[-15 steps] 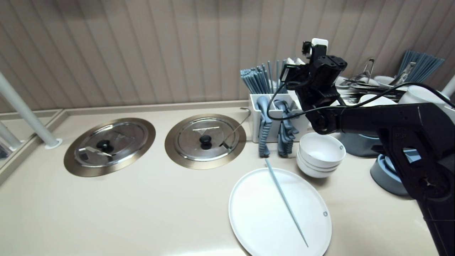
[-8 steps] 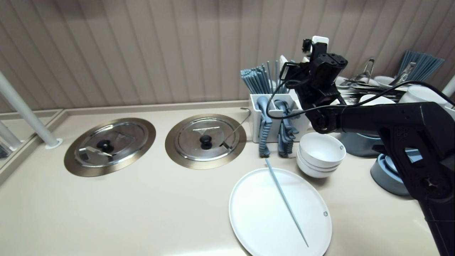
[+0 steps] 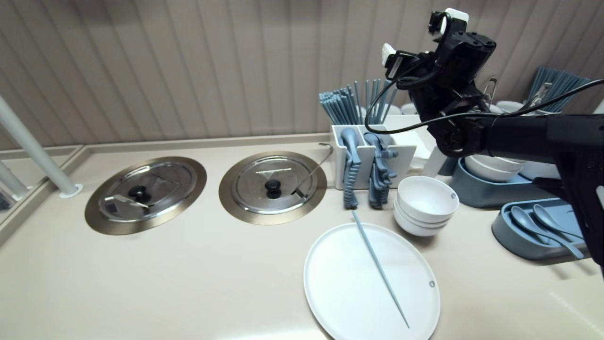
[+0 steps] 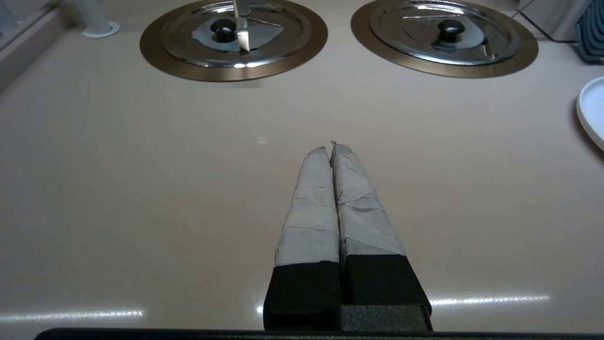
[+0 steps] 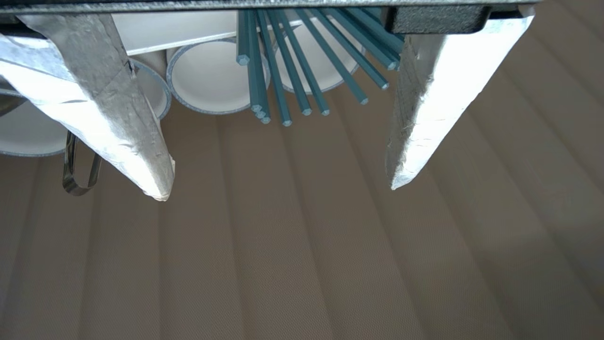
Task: Put the chopsticks back from the plate
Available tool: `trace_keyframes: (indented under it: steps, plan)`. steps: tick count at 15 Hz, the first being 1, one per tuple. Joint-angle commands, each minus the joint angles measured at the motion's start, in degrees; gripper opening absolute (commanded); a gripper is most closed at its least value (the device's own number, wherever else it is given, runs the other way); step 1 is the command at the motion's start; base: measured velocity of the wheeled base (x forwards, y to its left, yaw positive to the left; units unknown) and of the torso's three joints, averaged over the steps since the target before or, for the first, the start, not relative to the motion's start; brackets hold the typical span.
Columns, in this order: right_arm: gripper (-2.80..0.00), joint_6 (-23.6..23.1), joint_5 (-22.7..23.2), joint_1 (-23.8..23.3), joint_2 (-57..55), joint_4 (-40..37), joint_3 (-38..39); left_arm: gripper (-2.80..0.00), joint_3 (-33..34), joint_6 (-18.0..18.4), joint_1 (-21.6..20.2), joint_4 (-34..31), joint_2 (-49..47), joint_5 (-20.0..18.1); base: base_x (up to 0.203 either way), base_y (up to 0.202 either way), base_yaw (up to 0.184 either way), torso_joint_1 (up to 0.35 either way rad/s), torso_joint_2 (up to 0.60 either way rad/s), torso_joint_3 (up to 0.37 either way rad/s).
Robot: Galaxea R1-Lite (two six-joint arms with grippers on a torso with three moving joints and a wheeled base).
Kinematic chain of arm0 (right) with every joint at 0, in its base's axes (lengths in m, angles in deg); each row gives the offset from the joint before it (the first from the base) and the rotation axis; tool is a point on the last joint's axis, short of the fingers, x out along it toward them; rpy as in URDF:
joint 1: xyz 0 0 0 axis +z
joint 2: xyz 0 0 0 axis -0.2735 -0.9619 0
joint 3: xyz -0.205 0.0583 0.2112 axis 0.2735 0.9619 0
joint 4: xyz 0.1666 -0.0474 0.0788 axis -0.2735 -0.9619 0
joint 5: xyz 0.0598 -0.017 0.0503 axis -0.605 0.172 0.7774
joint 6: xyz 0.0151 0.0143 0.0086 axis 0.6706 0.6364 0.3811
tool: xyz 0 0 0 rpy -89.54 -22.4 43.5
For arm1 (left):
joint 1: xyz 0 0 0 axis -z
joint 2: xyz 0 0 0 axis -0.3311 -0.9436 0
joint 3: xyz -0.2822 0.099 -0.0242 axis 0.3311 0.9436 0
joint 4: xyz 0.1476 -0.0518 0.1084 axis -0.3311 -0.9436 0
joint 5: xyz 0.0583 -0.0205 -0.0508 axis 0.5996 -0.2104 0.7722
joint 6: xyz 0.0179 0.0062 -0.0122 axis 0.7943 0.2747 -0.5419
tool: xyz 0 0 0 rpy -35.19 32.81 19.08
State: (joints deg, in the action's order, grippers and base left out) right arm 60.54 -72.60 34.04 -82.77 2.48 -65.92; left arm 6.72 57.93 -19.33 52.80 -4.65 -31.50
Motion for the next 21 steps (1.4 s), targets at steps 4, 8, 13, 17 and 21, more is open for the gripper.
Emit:
trace_keyframes:
  steps: [4,8,13,17,21]
  plan:
    - [0.0,4.78,0.44,-0.1,11.06,-15.38,1.95,-2.8,0.44,-0.01,0.0,0.02,0.02,-0.01,0.0,0.0,0.0,0.0,0.0,0.0]
    - [0.0,6.42,4.09,1.54,18.87,-44.64,0.57,-2.8,0.44,-0.01,0.0,0.02,0.02,0.02,0.0,0.0,0.0,0.0,0.0,0.0]
    - [0.0,5.97,14.49,2.89,24.44,-66.64,-0.27,-2.8,0.44,-0.01,0.0,0.02,0.02,0.02,0.0,0.0,0.0,0.0,0.0,0.0]
    - [0.0,3.29,17.87,3.19,26.62,-74.09,-0.23,-2.8,0.44,-0.01,0.0,0.02,0.02,-0.03,0.0,0.0,0.0,0.0,0.0,0.0]
    - [-2.8,1.32,17.79,4.44,27.15,-79.33,0.14,-2.8,0.44,-0.01,0.0,0.02,0.02,0.02,0.0,0.0,0.0,0.0,0.0,0.0]
